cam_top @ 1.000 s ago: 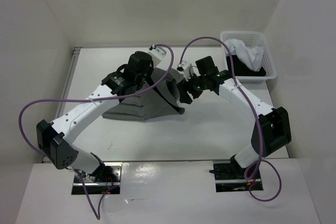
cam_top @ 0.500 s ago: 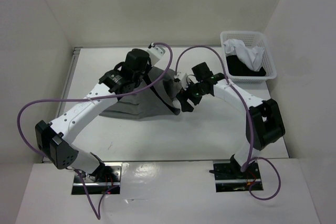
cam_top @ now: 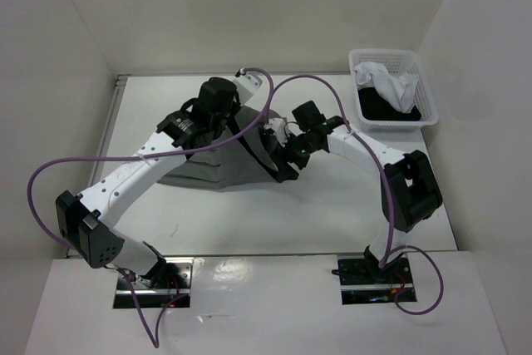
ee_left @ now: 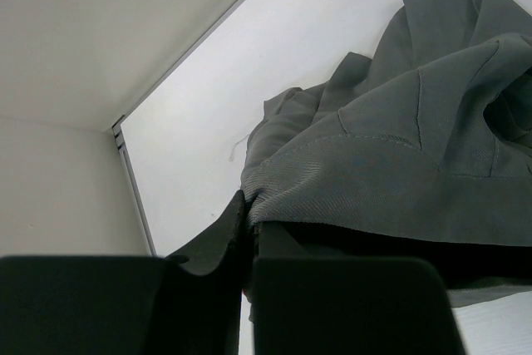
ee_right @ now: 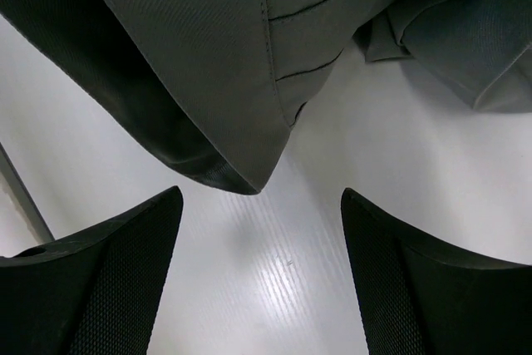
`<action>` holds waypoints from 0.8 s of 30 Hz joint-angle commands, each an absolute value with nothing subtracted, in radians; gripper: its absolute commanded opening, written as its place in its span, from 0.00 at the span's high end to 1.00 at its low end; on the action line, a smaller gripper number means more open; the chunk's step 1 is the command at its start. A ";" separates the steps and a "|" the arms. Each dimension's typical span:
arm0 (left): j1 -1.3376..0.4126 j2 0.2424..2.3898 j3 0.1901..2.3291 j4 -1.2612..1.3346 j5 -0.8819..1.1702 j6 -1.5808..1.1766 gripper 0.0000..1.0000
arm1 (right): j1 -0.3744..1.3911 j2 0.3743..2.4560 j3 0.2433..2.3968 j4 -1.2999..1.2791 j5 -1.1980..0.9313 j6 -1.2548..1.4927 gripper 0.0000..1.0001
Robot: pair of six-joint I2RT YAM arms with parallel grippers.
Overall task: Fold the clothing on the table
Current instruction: Flatten the skirt out
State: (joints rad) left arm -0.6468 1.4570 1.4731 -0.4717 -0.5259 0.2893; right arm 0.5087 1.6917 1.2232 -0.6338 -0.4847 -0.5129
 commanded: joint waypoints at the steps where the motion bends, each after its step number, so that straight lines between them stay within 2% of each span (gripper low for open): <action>1: -0.644 1.425 1.511 -0.442 -0.526 0.308 1.00 | 0.522 1.698 1.266 -0.600 -0.502 -0.497 0.19; 17: -0.644 1.407 1.502 -0.442 -0.526 0.327 1.00 | 0.551 1.795 1.285 -0.545 -0.474 -0.454 0.28; 20: -0.644 1.407 1.502 -0.442 -0.526 0.327 1.00 | 0.551 1.816 1.285 -0.545 -0.465 -0.454 0.36; 22: -0.644 1.407 1.502 -0.442 -0.526 0.327 1.00 | 0.551 1.816 1.295 -0.535 -0.456 -0.454 0.45; 23: -0.644 1.407 1.502 -0.442 -0.526 0.327 1.00 | 0.551 1.825 1.295 -0.535 -0.446 -0.454 0.59; 24: -0.644 1.407 1.502 -0.442 -0.526 0.327 1.00 | 0.551 1.825 1.305 -0.535 -0.446 -0.442 0.67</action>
